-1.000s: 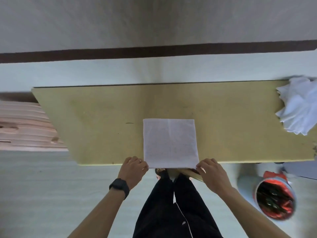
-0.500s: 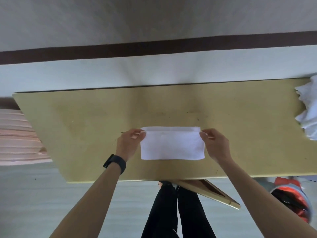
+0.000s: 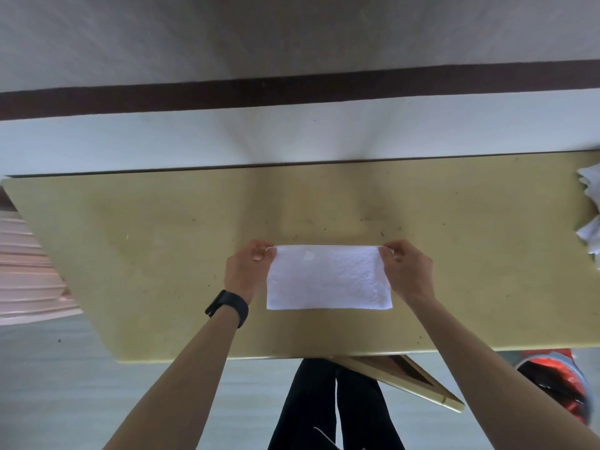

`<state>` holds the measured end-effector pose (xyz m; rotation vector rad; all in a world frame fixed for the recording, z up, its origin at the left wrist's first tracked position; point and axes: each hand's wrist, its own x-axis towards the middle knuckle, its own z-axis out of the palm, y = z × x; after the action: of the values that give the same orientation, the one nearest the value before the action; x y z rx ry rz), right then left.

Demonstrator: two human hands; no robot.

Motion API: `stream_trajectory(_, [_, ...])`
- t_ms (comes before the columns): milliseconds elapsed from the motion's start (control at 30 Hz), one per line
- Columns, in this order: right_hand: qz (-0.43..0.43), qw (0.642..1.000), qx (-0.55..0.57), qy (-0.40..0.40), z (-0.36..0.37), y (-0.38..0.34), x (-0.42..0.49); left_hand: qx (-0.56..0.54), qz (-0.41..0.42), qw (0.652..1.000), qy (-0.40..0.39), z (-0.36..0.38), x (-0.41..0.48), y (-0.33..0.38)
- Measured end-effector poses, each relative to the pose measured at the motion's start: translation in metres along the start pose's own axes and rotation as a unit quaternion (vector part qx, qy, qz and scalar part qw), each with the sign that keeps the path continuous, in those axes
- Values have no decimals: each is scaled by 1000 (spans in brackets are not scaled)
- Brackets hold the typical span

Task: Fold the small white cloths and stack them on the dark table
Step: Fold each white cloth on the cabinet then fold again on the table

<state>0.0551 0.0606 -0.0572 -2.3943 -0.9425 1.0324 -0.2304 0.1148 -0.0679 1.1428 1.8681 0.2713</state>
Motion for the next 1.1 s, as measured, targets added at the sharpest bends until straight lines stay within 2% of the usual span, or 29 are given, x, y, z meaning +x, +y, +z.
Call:
stream_trajectory(233, [-14,999,-47,6,4,0,4,60,7,998,-18,-3,7,9])
stream_trajectory(500, [-70,991,-100,50,15,6,1,143,66,987,21,1,3,8])
stream_trajectory(633, [-82,985,-144,50,12,3,-1,161,71,984,41,0,1,8])
stream_trajectory(800, [-84,981,-172,38,10,1,3,203,68,976,21,-3,1,10])
stream_trajectory(867, [-72,984,-160,41,7,-3,0,225,64,972,16,-3,-1,11])
stream_trajectory(1000, [-90,989,-52,109,7,-7,-42,242,63,968,15,-3,-6,5])
stream_trajectory(1100, [-72,995,-72,1,24,-4,-81,254,67,965,19,-3,-12,2])
